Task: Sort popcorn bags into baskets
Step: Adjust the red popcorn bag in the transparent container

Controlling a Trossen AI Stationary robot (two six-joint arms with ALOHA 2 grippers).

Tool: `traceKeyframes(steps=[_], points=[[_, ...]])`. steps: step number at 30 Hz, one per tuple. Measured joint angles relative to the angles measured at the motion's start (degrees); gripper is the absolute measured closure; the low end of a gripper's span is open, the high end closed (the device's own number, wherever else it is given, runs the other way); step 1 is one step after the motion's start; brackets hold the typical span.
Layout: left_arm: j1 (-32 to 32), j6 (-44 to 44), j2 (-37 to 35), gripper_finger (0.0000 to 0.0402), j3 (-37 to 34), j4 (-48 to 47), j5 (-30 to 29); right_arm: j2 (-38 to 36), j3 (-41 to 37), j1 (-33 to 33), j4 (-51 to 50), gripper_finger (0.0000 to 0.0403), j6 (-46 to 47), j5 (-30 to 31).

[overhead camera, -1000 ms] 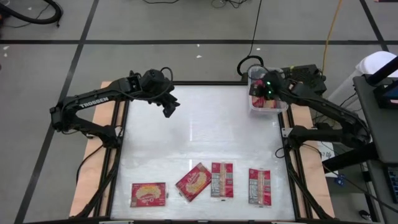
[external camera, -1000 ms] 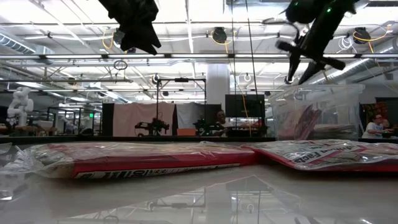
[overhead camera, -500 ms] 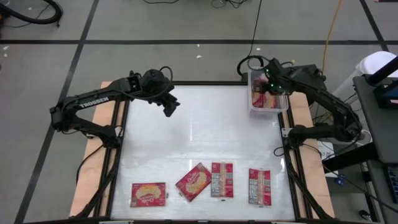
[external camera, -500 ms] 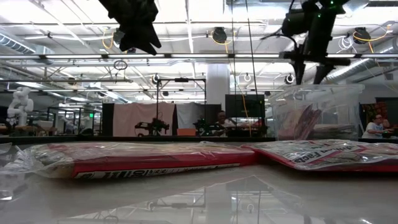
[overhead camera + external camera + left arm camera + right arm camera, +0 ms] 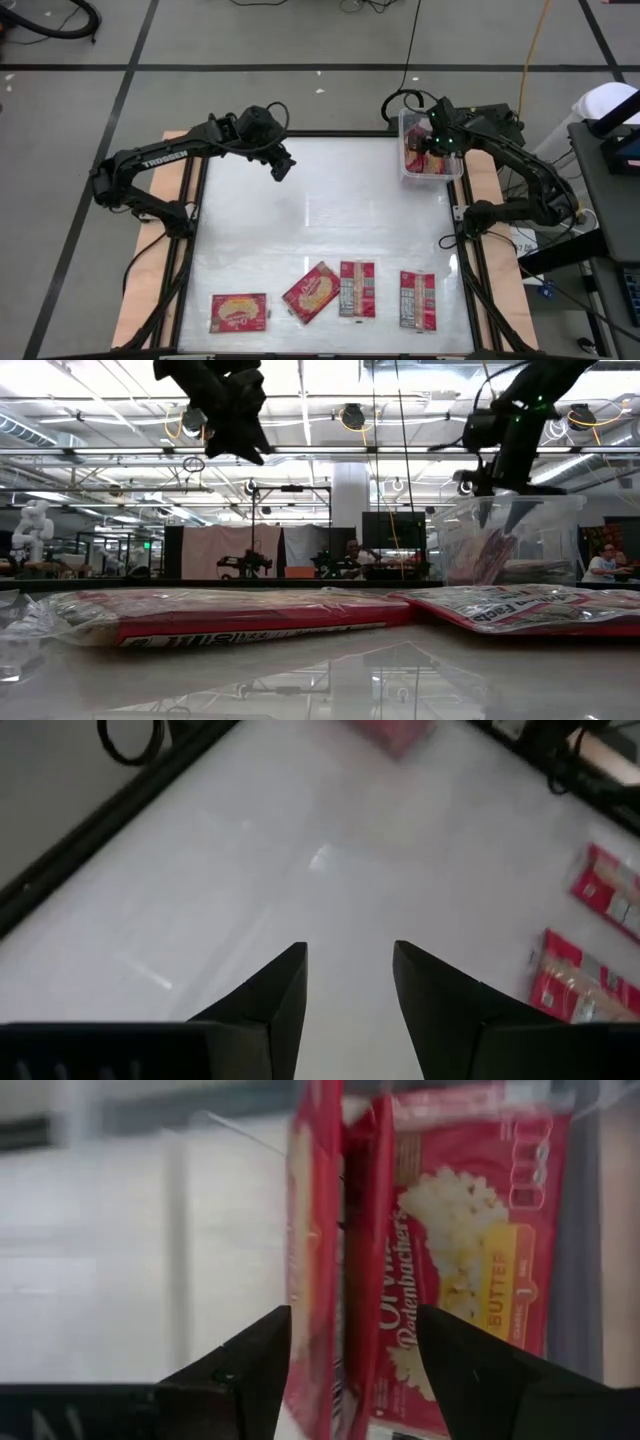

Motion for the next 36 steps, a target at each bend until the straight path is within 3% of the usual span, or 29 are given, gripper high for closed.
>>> traceKeyframes(steps=[10,23,29,36], points=[[2.5,0.1,0.9,0.0250,0.1,3.8,1.8,6.3,-0.6,-0.3,3.6,0.0209,-5.3,1.3],[4.6,0.8,1.0,0.0250,0.1,4.1,1.9,6.8,-0.7,-0.1,3.5,0.0394,-5.7,-1.4],[4.6,1.5,1.0,0.0250,0.1,4.1,1.9,4.8,-0.5,0.1,4.3,0.0394,-3.3,-4.9],[4.6,1.5,1.0,0.0250,0.1,4.1,2.5,0.0,0.6,0.2,1.1,0.0402,-2.3,-4.0]])
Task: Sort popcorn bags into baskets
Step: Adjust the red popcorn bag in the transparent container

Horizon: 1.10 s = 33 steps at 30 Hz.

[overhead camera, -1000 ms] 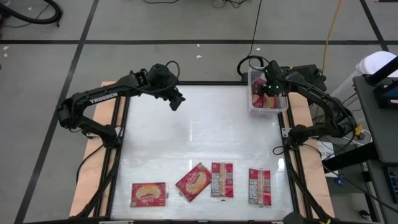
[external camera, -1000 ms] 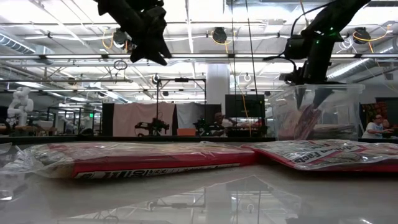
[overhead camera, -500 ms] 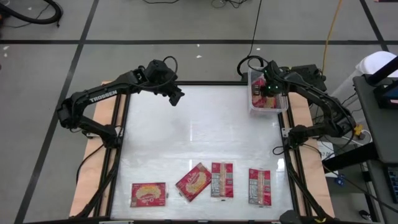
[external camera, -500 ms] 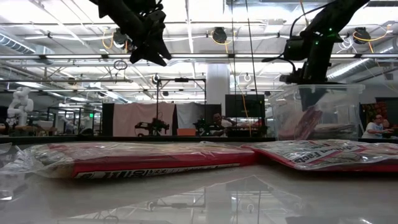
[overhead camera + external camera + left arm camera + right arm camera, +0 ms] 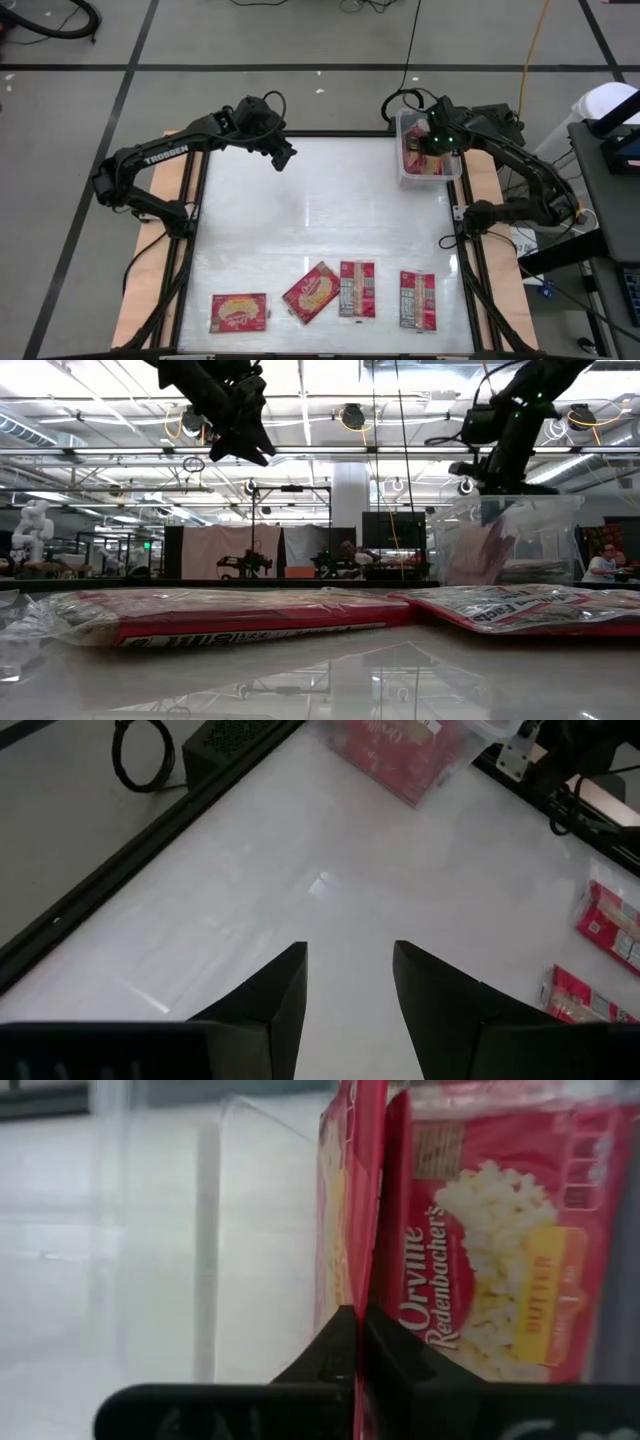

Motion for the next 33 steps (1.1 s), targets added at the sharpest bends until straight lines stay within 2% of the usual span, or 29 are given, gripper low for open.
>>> traceKeyframes(steps=[9,15,24,29,33], points=[[0.0,0.0,0.0,0.0250,0.0,0.0,0.8,-4.4,5.3,-0.1,-7.2,0.0402,-1.6,6.1],[0.0,0.1,0.0,0.0250,0.0,0.0,0.8,-3.4,6.9,-0.5,-12.1,0.0403,-3.8,5.1],[0.0,-0.4,0.0,0.0250,0.0,0.1,0.8,0.9,6.9,-0.4,-11.5,0.0403,-5.7,5.6],[0.0,-2.2,0.0,0.0250,0.0,0.1,0.8,0.7,8.2,0.1,-12.5,0.0403,-7.1,9.9],[0.0,-1.9,0.0,0.0250,0.0,0.1,0.8,0.8,7.6,0.0,-10.8,0.0383,-7.2,9.6]])
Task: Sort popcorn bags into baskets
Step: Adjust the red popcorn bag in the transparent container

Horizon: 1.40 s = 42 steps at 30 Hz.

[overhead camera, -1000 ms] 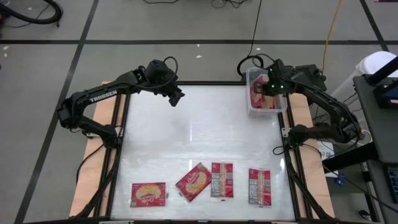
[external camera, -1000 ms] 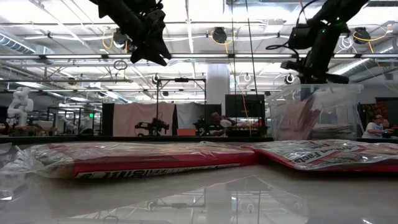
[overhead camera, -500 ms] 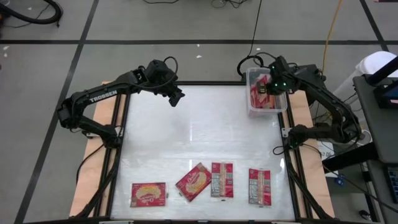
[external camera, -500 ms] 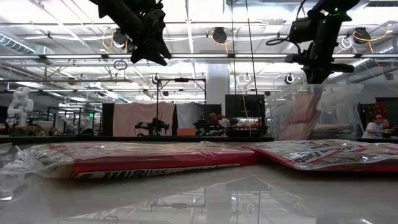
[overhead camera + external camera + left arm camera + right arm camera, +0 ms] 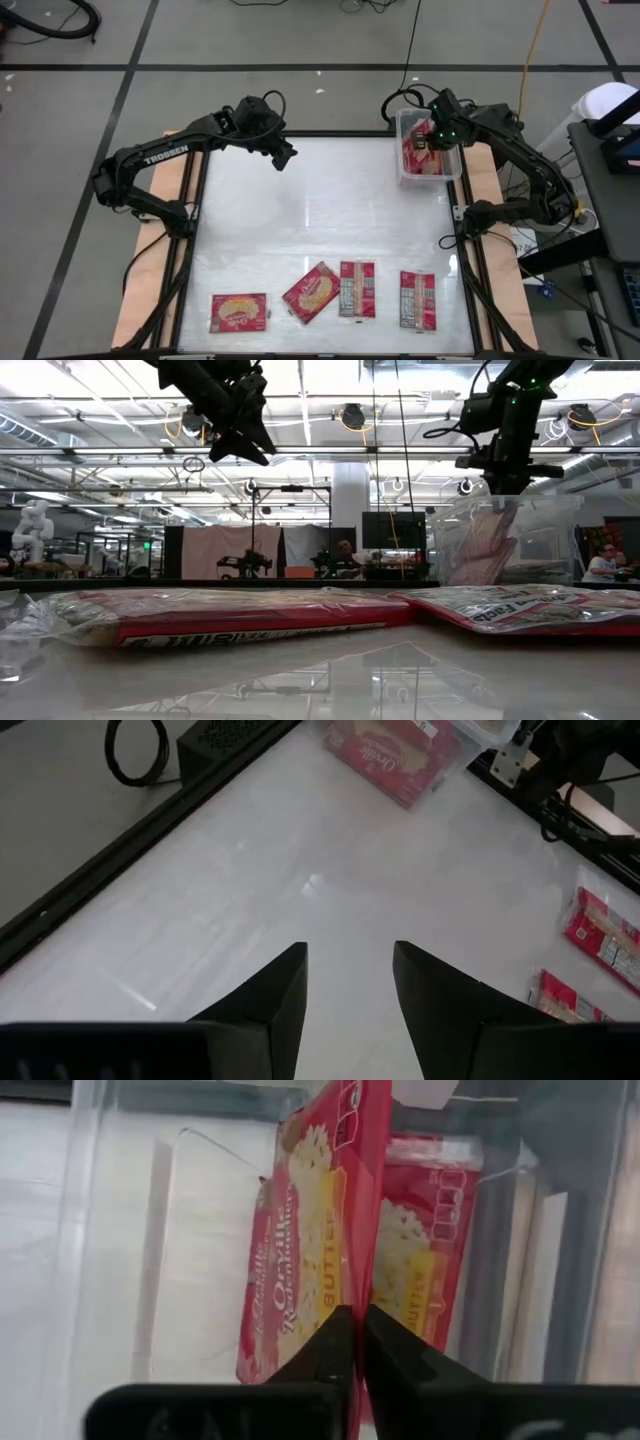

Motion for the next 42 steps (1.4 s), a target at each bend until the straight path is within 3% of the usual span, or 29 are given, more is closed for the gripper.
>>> traceKeyframes(steps=[7,10,13,16,35,38,42], points=[[0.1,0.4,0.0,0.0250,0.0,0.5,0.0,0.3,-0.3,-0.5,0.6,0.0290,4.8,-6.0],[0.1,0.3,0.0,0.0250,0.0,0.5,0.0,1.0,-0.3,-0.5,5.8,0.0249,6.3,-10.1],[0.1,-0.1,0.0,0.0250,0.0,0.6,0.0,3.4,-0.3,0.3,8.5,0.0221,7.2,-10.1],[0.1,-0.8,0.0,0.0250,0.0,1.3,0.0,6.5,-0.3,0.1,4.9,0.0211,6.3,-8.6],[0.0,-2.0,0.0,0.0250,0.0,1.3,0.0,16.2,-0.3,-1.1,8.4,0.0210,0.9,-10.0],[0.0,-1.7,0.0,0.0250,0.0,1.3,0.0,16.7,-0.3,-1.1,8.0,0.0233,0.8,-10.0],[0.0,-1.6,0.0,0.0250,0.0,1.3,0.0,16.7,-0.3,-1.1,7.0,0.0305,0.3,-10.0]])
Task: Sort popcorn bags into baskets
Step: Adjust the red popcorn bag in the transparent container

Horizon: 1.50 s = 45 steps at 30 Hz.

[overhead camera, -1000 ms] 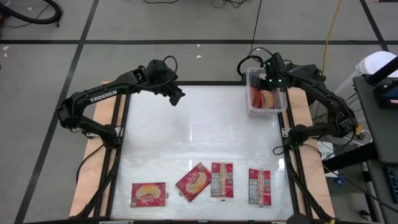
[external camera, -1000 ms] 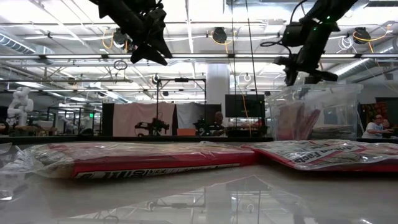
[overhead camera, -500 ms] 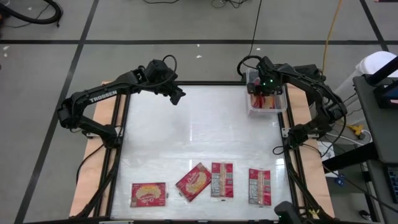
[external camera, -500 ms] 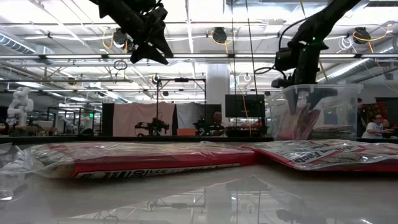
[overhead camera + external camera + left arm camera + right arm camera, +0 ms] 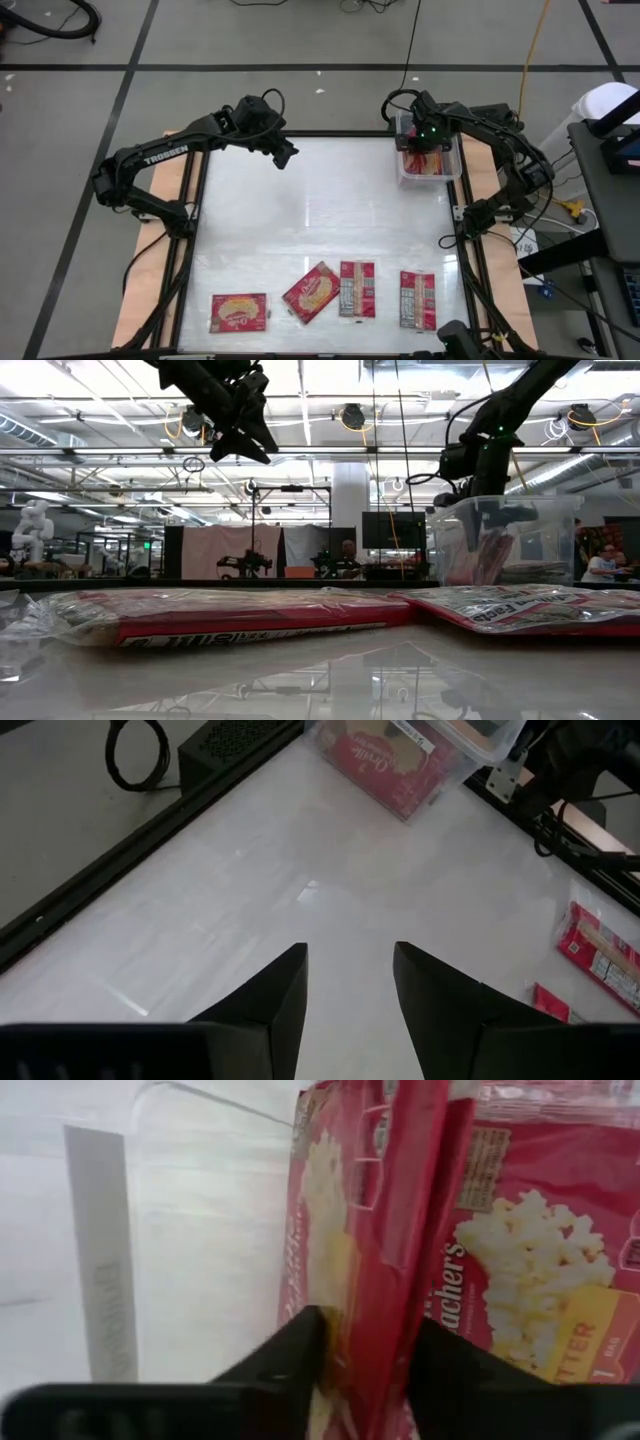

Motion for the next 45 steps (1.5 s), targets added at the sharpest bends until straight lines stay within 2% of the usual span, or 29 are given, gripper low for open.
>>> traceKeyframes(steps=[3,4,8,14,19,22,27,36,45], points=[[0.0,0.0,0.0,0.0250,0.0,0.0,0.0,-0.1,0.1,0.0,0.4,0.0371,-0.7,-0.3],[0.0,0.1,0.0,0.0250,0.0,0.0,0.0,-0.2,0.1,0.0,0.7,0.0379,-0.9,-0.7],[0.0,1.2,0.0,0.0250,0.0,0.0,0.0,-2.6,0.1,0.0,0.8,0.0375,0.9,-1.6],[0.0,1.4,0.0,0.0250,0.0,0.0,0.0,-12.1,0.1,0.0,-0.1,0.0384,2.1,-0.7],[0.0,1.5,0.0,0.0250,0.0,0.0,0.0,-19.5,2.9,-0.2,-10.6,0.0384,0.2,4.3],[0.0,2.3,0.0,0.0250,0.0,0.9,0.4,-21.4,3.3,-0.7,-11.4,0.0384,-1.3,3.1],[0.0,2.9,0.0,0.0250,0.0,3.4,1.2,-20.9,3.3,-0.3,-12.6,0.0384,-1.5,4.3],[-0.2,-1.3,0.0,0.0250,0.0,3.6,1.4,-15.8,3.3,4.6,-17.5,0.0362,-2.6,14.7],[-0.8,-1.7,0.0,0.0250,0.0,3.6,1.5,-15.0,3.2,4.7,-18.0,0.0357,-2.4,16.1]])
